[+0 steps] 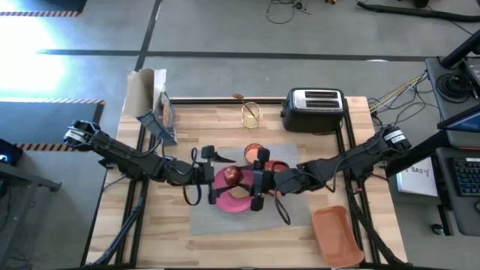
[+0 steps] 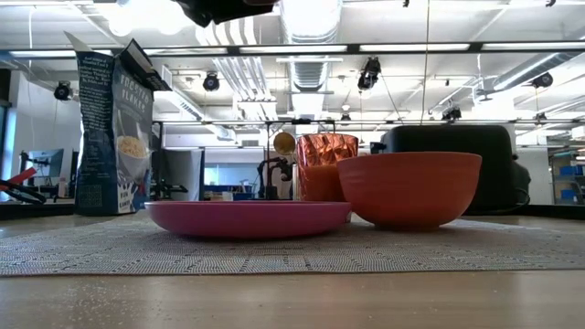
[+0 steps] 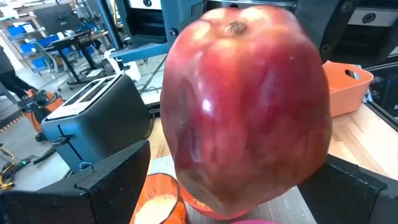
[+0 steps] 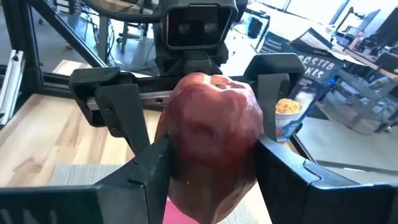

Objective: Arrange a breakfast setting
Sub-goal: Put the red apple on the gray table mat to the top left of the pink plate

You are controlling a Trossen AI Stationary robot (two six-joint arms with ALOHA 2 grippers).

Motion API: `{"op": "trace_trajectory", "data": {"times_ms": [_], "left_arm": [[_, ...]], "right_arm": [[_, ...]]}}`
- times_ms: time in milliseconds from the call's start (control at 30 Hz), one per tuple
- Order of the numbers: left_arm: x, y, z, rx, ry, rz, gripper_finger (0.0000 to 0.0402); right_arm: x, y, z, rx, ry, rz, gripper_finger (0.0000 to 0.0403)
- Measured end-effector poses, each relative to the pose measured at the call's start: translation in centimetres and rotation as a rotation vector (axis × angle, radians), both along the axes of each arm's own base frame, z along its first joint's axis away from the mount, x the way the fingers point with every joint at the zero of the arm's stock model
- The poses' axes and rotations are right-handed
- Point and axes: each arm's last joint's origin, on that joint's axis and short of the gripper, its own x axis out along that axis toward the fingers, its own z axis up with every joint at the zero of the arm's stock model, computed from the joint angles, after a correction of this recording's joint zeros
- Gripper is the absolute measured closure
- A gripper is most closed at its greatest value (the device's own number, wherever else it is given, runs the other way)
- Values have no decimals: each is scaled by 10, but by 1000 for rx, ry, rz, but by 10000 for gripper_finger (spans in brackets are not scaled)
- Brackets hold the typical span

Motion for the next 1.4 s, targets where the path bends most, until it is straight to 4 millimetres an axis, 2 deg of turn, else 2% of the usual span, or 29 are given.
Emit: {"op": "trace_trajectory", "data": {"times_ms": [333,700,833,1067,1400], "left_arm": [[0,0,0,0,-2,1,46],[0,1,1,-4,-6,6,68],[0,1,1,-11,-11,14,93],[0,1,1,-14,-12,16,181],[0,2,0,-12,-4,20,183]], "right_arm": [[0,0,-1,27,-2,-6,218],[0,-1,-1,47,-1,-12,218],[0,-1,-1,51,-2,-17,218],[0,-1,-2,65,-1,-22,211],[-1,-1,-4,105,13,-39,173]]}}
